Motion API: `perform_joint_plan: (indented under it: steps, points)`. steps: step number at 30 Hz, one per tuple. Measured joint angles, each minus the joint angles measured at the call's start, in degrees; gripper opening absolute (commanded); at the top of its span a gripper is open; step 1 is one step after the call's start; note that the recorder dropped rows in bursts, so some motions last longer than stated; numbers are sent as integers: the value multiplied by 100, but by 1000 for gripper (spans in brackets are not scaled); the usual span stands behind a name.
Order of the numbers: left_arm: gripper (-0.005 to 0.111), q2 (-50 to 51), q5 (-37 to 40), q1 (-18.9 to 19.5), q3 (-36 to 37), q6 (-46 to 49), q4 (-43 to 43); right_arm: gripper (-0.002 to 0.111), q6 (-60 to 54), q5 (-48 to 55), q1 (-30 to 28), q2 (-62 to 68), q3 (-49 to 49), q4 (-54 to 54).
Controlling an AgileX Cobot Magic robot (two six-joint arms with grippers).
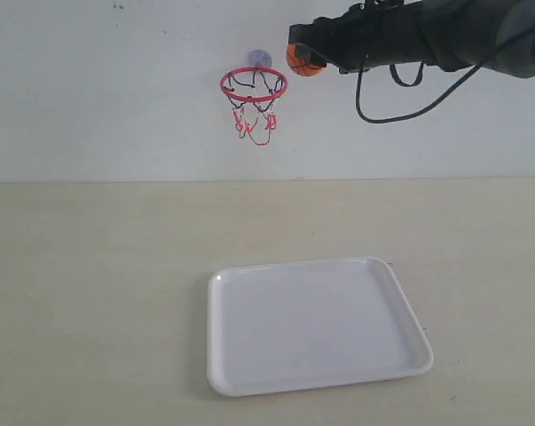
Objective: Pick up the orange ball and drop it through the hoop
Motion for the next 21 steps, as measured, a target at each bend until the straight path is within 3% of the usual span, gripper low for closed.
perform_joint_plan:
  steps: [4, 7, 11, 21]
  points:
    - [4, 0, 0, 0, 0, 0, 0, 0, -1045, 650, -226, 308, -320, 1134]
    - [4, 0, 0, 0, 0, 0, 0, 0, -2723, 1456, -407, 643, -398, 2895]
    - [4, 0, 0, 0, 0, 0, 0, 0, -3497, 1949, -565, 869, -403, 3947]
    - [4, 0, 0, 0, 0, 0, 0, 0, -4145, 1695, -507, 1060, -506, 4293]
